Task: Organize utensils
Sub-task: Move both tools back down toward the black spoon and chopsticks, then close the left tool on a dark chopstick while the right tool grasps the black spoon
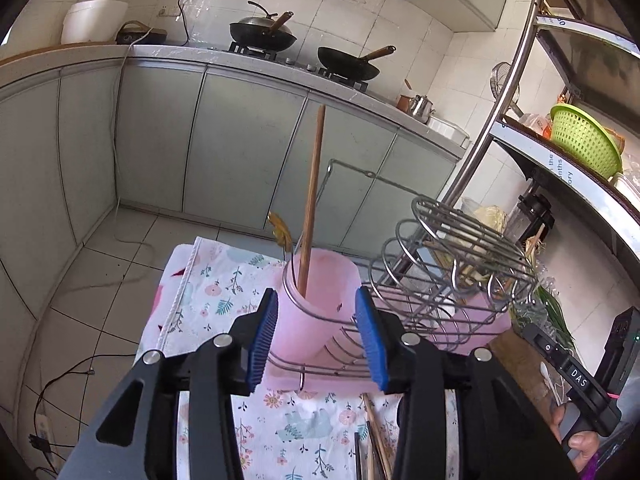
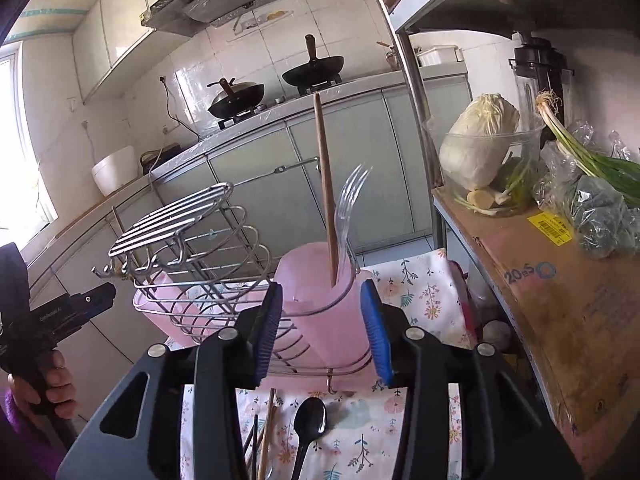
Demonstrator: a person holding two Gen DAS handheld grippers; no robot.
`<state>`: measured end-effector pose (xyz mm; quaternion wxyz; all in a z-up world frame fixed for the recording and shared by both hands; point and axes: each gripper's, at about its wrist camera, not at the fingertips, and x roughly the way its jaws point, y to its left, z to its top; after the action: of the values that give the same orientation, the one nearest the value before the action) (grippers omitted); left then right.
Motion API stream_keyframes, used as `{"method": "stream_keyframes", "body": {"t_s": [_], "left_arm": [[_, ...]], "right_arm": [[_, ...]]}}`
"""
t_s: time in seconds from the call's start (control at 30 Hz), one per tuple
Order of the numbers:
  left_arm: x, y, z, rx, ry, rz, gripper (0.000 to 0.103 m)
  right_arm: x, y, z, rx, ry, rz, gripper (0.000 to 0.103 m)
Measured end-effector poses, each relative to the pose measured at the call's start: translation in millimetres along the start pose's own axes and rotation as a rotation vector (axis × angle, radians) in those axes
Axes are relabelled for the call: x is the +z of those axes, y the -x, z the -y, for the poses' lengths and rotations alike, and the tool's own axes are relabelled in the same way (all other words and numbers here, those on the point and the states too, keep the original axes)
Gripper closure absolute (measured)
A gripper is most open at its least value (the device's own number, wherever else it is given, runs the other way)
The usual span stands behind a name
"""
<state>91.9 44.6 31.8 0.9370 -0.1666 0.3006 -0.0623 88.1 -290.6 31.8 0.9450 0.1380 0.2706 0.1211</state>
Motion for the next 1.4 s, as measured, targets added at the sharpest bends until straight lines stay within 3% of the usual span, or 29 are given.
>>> {"method": "stream_keyframes", "body": {"t_s": [0.17, 0.43, 0.57, 0.67, 0.8, 1.1, 1.23, 1.4], "left_arm": [[-27, -6, 8, -0.042, -0.025, -0.086, 0.064], [-82, -35, 27, -0.092, -0.084, -0.303, 0.064], [-110, -56, 31, -0.105, -0.083, -0.44, 0.07], [-122, -72, 34, -0.113, -0.07, -0.528, 0.082], [-127, -96, 37, -0.102, -0.048, -0.61, 0.083], [-138, -140, 59, -0.029, -0.092, -0.72, 0.091], [-136, -144, 62, -0.015, -0.082, -0.709, 0.098], [-126, -130, 47, -0.006, -0.051, -0.643, 0.099]], "right_arm": [[-30, 0, 0, 0.024, -0.015, -0.1, 0.062], [-74, -9, 10, 0.042, -0.073, -0.263, 0.062], [-88, -12, 11, 0.05, -0.066, -0.315, 0.062], [-97, -15, 15, 0.055, -0.076, -0.35, 0.062], [-105, -20, 19, 0.073, -0.092, -0.386, 0.062], [-111, -25, 21, 0.088, -0.089, -0.421, 0.062], [-113, -31, 19, 0.106, -0.098, -0.449, 0.062], [-115, -47, 15, 0.154, -0.141, -0.519, 0.065]]}}
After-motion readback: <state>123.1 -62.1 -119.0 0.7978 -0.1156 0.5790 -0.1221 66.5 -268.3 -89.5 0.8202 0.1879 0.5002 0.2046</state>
